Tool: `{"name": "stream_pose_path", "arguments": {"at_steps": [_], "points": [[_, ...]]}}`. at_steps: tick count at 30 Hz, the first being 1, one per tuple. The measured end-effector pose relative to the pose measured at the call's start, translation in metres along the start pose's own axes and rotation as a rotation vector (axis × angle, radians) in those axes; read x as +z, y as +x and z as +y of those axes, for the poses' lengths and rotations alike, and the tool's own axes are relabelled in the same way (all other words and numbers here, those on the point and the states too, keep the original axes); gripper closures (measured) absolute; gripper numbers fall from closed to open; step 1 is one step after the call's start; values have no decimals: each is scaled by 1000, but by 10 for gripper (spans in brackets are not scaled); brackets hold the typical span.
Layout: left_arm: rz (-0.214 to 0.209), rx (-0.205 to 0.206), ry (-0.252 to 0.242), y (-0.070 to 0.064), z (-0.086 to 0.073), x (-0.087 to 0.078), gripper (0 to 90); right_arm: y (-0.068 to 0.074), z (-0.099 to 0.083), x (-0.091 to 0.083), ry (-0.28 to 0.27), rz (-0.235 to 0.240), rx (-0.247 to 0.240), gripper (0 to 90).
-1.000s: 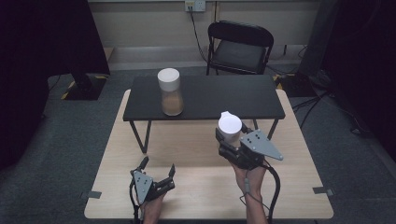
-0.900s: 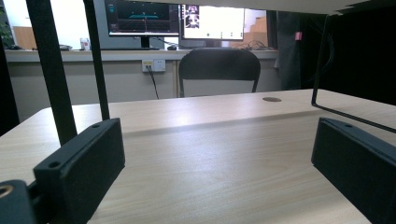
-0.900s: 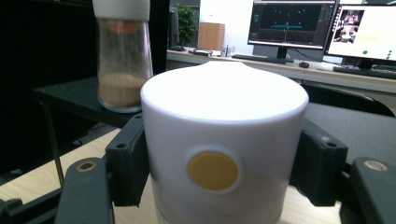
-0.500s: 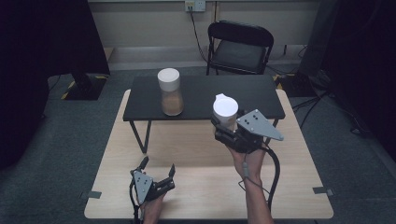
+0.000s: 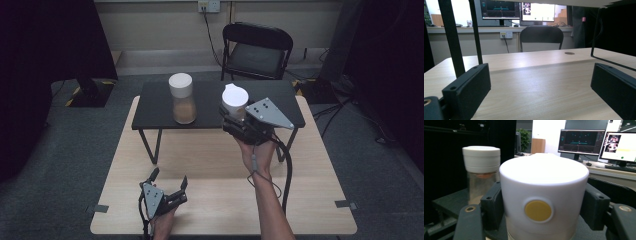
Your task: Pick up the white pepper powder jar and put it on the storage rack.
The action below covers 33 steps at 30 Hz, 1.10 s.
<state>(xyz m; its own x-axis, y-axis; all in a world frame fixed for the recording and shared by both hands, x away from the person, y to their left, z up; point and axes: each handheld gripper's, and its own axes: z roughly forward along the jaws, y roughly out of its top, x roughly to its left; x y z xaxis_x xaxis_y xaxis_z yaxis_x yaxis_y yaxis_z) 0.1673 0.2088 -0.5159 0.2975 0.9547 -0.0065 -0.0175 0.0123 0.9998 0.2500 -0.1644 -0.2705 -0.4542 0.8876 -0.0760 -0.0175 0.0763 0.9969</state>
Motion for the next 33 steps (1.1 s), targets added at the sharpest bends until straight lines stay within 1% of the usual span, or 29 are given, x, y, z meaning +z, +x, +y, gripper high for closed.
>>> {"name": "stream_pose_path", "arguments": {"at_steps": [8,12,20,30,33], "points": [[0,0,0,0,0,0,22,2,2,16,3,-52,10,301],[0,0,0,0,0,0,22,0,5,24,14,-67,21,300],[0,0,0,0,0,0,22,-1,4,37,36,-81,34,300],[0,0,0,0,0,0,23,-2,3,42,45,-79,42,300],[0,0,0,0,0,0,23,-4,2,44,44,-77,60,300]]}}
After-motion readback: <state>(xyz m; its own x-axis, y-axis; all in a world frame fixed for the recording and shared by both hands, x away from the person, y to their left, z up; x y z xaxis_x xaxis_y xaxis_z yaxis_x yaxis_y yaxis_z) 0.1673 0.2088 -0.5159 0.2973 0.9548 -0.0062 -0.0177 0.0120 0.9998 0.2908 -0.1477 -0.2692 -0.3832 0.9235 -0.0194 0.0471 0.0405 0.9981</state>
